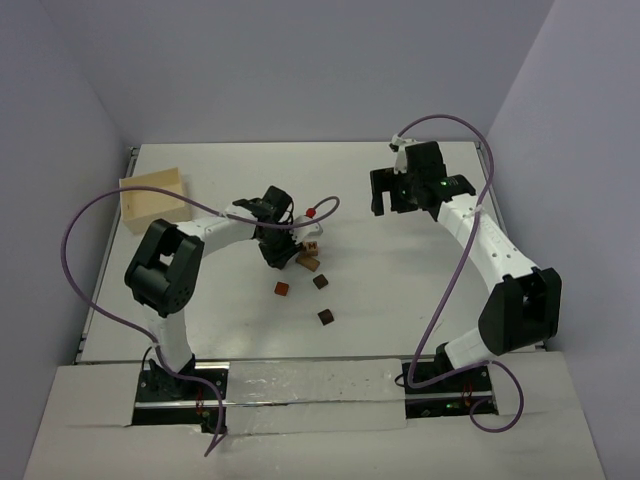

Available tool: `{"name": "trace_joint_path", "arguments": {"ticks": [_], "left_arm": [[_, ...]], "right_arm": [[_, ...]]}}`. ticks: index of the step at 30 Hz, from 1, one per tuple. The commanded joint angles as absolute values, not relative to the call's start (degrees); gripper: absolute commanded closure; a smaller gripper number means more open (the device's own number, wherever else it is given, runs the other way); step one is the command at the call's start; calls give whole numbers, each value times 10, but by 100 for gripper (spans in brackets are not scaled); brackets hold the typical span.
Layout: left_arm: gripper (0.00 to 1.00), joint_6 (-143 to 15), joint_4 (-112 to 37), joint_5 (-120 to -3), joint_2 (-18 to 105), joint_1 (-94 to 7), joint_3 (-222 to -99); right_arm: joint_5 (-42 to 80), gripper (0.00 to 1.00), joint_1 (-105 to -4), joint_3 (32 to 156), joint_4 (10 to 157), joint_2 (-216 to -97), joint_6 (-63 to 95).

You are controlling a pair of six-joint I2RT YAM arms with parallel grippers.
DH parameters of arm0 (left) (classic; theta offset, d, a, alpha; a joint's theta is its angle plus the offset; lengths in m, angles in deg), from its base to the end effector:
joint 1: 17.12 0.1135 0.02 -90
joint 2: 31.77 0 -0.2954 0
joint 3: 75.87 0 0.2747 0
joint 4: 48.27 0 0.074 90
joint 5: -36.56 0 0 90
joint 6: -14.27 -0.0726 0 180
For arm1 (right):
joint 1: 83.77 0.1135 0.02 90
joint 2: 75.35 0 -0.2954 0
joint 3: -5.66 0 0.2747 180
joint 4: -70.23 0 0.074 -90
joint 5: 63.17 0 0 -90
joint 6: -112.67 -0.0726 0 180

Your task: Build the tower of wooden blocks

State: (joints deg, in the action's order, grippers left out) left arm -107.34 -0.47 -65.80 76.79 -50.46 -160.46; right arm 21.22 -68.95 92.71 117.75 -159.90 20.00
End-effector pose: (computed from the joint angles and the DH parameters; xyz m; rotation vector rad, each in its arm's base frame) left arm 0.3343 -0.2385 0.1443 1.5505 2.3452 -0.3112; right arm 0.3556 0.1014 0.3161 -0.2982 2.3485 0.2636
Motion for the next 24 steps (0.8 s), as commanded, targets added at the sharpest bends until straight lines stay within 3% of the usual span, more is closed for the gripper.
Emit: {"name": "trace_joint_path", "arguments": {"ticks": [1,2,6,14,21,24], "left_arm": [[78,-1049,-27,-668,749,-513,-1597],[78,-1048,-27,-671,746,-515,-1597],[58,-1042,-29,-689,727,-518,-1593],[28,-1038,-2,-722,665,-517,-1613],[25,-1002,-13,-767,541,-464,-1631],[25,-931,-51,-812,504,-355,-1646]], "right_arm": [[261,0,-671,927,1135,-1598,152],[263,0,-665,927,1134,-1601,150],[345,0,-631,958,1139,-1632,98],[382,0,-576,1011,1162,-1700,61],[367,5,-535,1069,1175,-1761,23],[383,8,-499,1113,1187,-1799,12]]}}
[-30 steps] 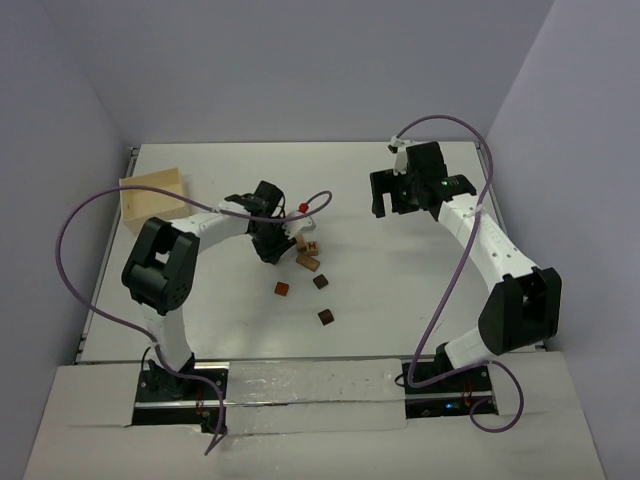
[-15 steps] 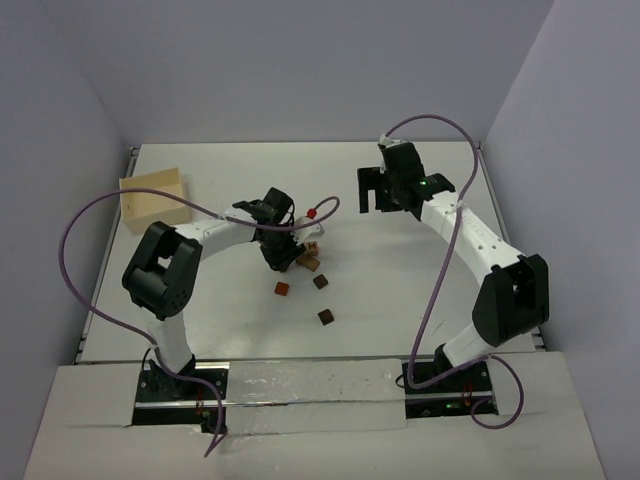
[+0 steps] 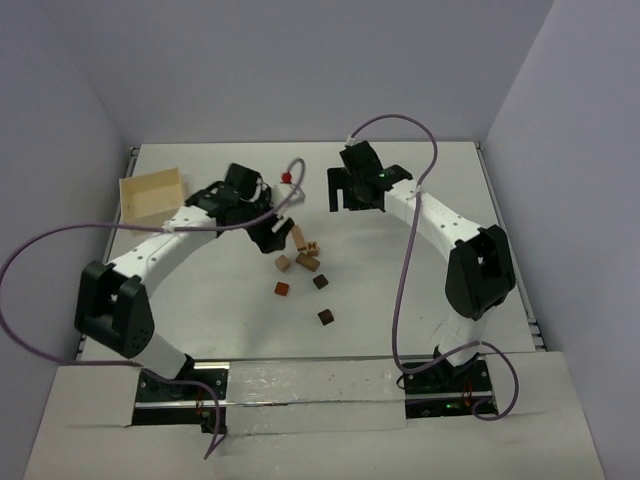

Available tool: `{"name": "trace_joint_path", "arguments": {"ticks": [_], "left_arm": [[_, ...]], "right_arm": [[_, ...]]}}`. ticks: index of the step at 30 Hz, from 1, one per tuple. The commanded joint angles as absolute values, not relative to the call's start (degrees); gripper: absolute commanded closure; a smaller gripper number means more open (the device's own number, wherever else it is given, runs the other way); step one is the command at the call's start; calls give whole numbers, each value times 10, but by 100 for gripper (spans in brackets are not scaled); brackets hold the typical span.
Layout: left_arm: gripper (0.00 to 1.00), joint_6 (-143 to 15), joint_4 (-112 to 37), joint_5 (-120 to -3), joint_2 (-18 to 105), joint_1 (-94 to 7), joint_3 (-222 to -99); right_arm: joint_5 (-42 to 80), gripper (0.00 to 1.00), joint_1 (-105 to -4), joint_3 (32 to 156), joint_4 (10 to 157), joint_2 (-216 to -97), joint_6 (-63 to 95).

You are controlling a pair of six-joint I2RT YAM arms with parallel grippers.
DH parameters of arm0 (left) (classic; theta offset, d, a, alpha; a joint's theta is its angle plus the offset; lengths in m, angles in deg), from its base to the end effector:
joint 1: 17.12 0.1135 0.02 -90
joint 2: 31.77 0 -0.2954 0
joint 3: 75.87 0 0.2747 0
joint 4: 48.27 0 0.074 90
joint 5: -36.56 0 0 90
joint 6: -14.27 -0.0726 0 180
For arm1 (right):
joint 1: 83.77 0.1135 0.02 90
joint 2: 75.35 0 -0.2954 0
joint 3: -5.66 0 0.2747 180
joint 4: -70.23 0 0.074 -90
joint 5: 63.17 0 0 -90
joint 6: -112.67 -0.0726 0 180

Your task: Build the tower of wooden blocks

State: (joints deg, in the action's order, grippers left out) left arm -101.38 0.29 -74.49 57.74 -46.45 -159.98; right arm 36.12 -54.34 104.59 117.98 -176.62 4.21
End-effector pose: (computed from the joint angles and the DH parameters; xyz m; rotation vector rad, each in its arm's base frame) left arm 0.3136 -0.2061 0.2684 1.2797 2.1340 -0.4872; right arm 0.3939 0.2088 0.2803 -0.1613 2.4321 0.1781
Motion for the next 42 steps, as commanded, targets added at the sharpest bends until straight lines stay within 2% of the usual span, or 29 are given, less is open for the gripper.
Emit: {"name": "trace_joint_path", "arguments": {"ticks": [1,4,10,32,36,42], "left_arm": [[25,-915,-58,-823,497,-327,-1652],[25,-866,-70,-843,481,-235,-1656],[24,-841,-94,-841,445,-183,-1616],[23,-792,-160,-825,409,-178,-1553],[23,-793,-165,-832,407,-178,-1548],[23,-803,-161,-828,405,-178,-1543]], "right_arm": [[386,9,-487,1129,1193,-1811,11],[375,9,-454,1168,1211,-1863,0],[342,14,-434,1224,1235,-1942,-7],[302,32,-419,1316,1264,-2081,-16],[295,44,-419,1317,1264,-2097,-13],[292,79,-420,1324,1267,-2110,-10]]}}
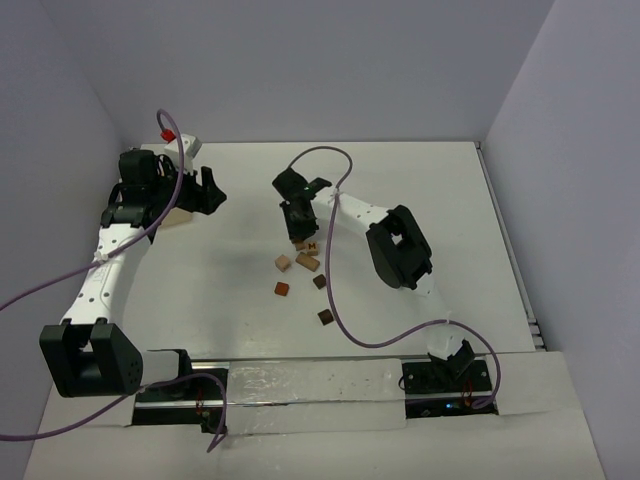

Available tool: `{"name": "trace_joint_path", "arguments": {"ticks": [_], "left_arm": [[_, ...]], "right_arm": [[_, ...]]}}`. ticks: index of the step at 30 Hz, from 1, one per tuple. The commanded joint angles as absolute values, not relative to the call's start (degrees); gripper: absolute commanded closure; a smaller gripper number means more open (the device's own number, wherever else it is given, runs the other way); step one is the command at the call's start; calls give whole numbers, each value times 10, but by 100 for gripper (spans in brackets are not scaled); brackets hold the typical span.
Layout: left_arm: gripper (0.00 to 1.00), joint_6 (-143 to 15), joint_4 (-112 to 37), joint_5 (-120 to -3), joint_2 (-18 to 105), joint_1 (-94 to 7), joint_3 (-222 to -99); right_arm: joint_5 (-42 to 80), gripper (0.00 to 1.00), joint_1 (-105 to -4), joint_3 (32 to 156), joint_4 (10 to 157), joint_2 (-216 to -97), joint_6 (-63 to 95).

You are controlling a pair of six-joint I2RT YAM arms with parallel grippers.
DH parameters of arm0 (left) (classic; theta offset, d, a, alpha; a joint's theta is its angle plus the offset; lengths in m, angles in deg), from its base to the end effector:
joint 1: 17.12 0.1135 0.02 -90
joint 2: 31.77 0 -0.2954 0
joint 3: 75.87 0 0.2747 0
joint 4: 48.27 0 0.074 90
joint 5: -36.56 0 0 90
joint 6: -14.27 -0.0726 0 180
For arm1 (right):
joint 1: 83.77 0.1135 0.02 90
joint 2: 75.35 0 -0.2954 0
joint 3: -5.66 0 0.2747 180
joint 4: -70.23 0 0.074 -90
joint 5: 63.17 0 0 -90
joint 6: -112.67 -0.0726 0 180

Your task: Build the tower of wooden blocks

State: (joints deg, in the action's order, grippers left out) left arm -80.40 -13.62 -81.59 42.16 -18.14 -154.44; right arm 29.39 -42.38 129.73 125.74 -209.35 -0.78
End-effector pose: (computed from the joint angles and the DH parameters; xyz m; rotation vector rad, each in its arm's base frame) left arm 0.3309 -0.0401 0.3506 0.3960 2.0221 -0.4735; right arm 0.4198 0.3656 0.1454 -0.4146 2.7122 0.2684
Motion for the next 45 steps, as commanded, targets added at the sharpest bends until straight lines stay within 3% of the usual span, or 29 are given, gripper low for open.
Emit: {"name": "trace_joint_path", "arguments": {"ticks": [1,7,17,26,35,45], "left_arm": [[23,-806,-161,-826,405,-178,-1542],[23,-801,-168,-828,404,-178,-1538],[17,-818,-149,-887,420,-178,-1548],[1,-814,-151,-893,427,-178,-1549],[1,-733,-181,-822,424,-178,-1545],[1,-687,-184,-786,412,-178,-1551]], "right_arm": [[292,85,-420,1326,1268,-2110,-11],[318,100,-434,1322,1269,-2051,3],[300,100,-505,1145,1177,-1896,214],[247,100,-502,1097,1165,-1929,289],[243,100,-465,1077,1157,-1941,303],[243,100,-343,1048,1138,-1955,296]]}}
